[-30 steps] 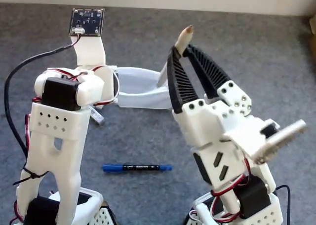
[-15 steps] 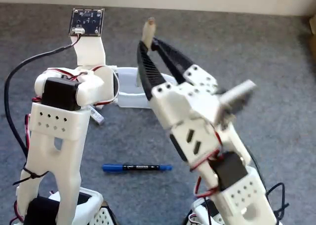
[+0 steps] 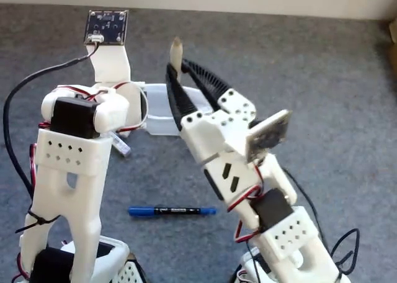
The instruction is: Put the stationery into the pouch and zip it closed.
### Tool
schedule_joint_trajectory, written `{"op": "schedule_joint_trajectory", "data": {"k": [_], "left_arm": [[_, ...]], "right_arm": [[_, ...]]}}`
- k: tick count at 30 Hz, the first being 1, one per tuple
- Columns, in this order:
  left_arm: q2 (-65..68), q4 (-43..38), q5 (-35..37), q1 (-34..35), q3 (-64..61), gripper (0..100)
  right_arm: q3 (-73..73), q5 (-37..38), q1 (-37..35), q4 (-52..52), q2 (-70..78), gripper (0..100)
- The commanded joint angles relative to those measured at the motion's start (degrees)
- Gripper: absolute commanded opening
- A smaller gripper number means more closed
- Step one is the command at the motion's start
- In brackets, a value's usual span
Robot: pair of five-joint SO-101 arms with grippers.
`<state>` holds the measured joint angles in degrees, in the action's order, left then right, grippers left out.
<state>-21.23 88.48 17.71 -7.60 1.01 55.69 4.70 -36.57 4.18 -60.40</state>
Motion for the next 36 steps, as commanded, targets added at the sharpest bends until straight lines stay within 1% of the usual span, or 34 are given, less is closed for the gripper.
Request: {"op": "schedule_joint_trajectory", "data": {"k": [1,5,22,26,28,32,36], "left_arm": [[0.6,-0.2,0.3,1.3,-1.2,1],[0.6,-0.2,0.3,1.2,-1.4,1],[0.6,-0.6,0.3,1.1,-2.7,1],[0.6,-0.6,0.3,1.1,-2.7,1],[0.6,-0.6,0.3,1.1,-2.7,1],[0.6,-0.6,0.3,1.1,-2.7,1],[0.6,-0.6,0.2,1.2,-2.7,1]], "right_arm": [[4.1,2.0,-0.5,4.5,-0.2,0.5],[7.3,2.0,-0.5,4.6,-0.2,0.5],[7.8,1.8,-0.3,4.3,-0.3,1.5],[7.8,1.8,-0.4,4.2,-0.3,11.0],[7.8,1.8,-0.5,1.5,-0.3,15.0],[7.3,1.8,-0.5,-4.8,-0.7,15.2],[7.2,1.8,-0.5,-8.8,-9.1,15.2]]}}
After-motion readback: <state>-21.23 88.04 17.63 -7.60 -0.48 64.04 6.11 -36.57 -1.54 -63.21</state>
